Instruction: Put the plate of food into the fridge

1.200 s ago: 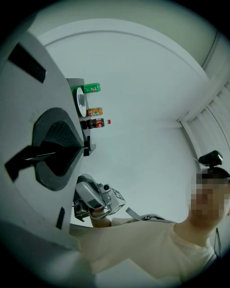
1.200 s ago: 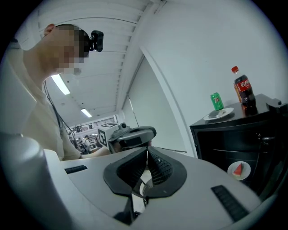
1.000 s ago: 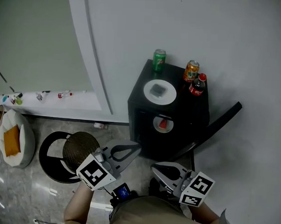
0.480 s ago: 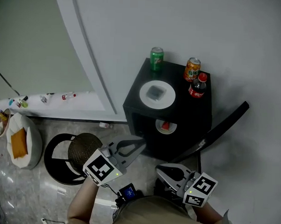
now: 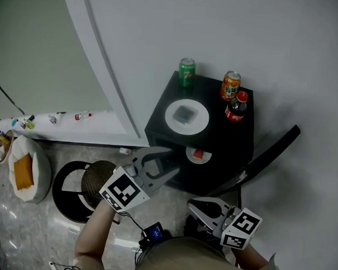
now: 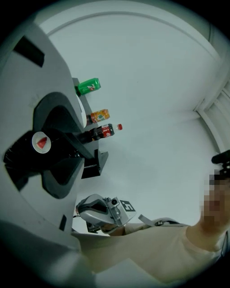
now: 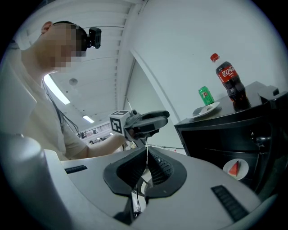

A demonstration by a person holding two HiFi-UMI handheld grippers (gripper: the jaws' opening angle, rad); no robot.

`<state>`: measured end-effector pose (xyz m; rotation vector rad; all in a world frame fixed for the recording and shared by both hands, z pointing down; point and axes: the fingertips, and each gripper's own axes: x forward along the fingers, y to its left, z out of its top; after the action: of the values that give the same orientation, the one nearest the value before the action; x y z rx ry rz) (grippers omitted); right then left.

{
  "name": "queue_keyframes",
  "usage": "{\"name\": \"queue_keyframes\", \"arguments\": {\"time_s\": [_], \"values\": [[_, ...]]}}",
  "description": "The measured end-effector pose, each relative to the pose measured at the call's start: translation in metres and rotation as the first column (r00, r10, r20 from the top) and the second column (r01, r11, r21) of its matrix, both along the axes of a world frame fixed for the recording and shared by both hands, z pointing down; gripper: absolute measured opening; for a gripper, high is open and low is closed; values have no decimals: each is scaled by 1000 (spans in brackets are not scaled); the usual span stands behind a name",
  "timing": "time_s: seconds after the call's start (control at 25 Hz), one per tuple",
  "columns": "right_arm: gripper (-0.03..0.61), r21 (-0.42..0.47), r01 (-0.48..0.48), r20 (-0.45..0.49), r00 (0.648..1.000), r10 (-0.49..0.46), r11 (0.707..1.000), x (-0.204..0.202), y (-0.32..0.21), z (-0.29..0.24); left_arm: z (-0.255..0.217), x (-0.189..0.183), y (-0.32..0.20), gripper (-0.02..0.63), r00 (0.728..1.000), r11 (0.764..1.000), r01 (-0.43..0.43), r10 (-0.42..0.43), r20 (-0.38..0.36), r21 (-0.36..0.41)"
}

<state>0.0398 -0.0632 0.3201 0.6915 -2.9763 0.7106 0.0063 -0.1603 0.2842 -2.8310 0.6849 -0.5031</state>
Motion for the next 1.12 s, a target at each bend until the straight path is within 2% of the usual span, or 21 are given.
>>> {"name": "queue_keyframes", "arguments": {"time_s": [0.04,0.36,0.68,1.12], "values": [[21,-1,3,2,1000,-3,1000,0,0,0,3,1,-3,175,1000,1000,-9,9,25,-2],[21,-9,7,6,1000,-7,1000,4,-2,3,30,5,-37,282,982,999,29,-36,184,42],[21,-24,-3,-7,1000,2,1000,6,1,7,54,8,-74,296,922,994,-3,-39,385,108],[21,-36,-20,-26,999,20,999,10,-3,16,78,23,-103,296,844,985,-82,-12,536,151]]}}
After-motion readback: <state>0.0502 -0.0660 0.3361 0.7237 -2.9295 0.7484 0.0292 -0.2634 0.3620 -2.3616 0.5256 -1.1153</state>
